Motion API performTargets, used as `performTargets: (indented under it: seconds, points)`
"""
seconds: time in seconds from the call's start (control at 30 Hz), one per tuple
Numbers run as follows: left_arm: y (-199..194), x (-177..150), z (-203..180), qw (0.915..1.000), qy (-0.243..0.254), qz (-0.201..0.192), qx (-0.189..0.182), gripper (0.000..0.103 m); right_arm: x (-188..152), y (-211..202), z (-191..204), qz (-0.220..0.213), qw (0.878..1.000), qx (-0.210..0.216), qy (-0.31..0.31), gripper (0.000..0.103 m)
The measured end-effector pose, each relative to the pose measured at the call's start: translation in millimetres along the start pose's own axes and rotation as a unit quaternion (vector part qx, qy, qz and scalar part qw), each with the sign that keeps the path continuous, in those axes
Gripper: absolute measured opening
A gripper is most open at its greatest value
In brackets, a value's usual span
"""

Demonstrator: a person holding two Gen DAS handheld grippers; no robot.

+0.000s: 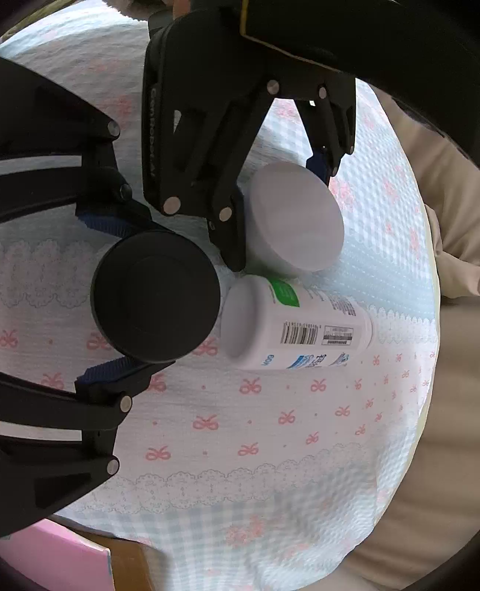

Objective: Organize rigid objects
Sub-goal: 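Grasp the white-lidded green jar with the left tool while the right tool grasps the black-lidded jar, then carry the green jar and black-lidded jar over the cardboard box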

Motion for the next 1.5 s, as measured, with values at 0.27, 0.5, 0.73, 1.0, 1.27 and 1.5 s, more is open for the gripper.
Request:
performTargets:
  seconds: [0.27,0.5,0.73,1.0,1.27,1.5]
  points:
    - [-22.8,-10.2,5.8,0.9996,-0.025,0.001,0.014,0.068,-3.4,-17.1,7.3,-0.015,1.000,-0.007,0.015,0.052]
    - [-77.2,-17.5,9.7,0.9979,-0.058,-0.010,0.027,0.068,-10.6,-56.9,19.7,-0.040,0.999,-0.011,0.027,0.052]
    - [-169.7,-16.8,2.0,0.9958,-0.081,-0.031,0.032,0.068,-28.8,-141.4,43.7,-0.072,0.996,-0.014,0.054,0.052]
    - [-282.0,0.3,-32.0,0.9936,-0.095,-0.057,0.024,0.068,-61.0,-253.0,39.0,-0.076,0.991,-0.026,0.104,0.052]
    - [-337.0,25.1,-107.9,0.9929,-0.101,-0.062,0.004,0.068,-103.2,-337.6,-7.8,-0.072,0.987,-0.056,0.133,0.052]
    - [-342.6,71.5,-181.5,0.9922,-0.110,-0.059,0.002,0.068,-134.5,-393.8,-80.1,-0.077,0.984,-0.072,0.141,0.052]
Point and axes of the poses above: each gripper's, at about its wrist camera, not at the fingertips, and y roughly the way its jaws point, z to its left, x to its top, the point moved 2 cm from there along y, roughly the way its jaws point, and after that the axes turned 11 degrees about x, right-handed, at the moved point
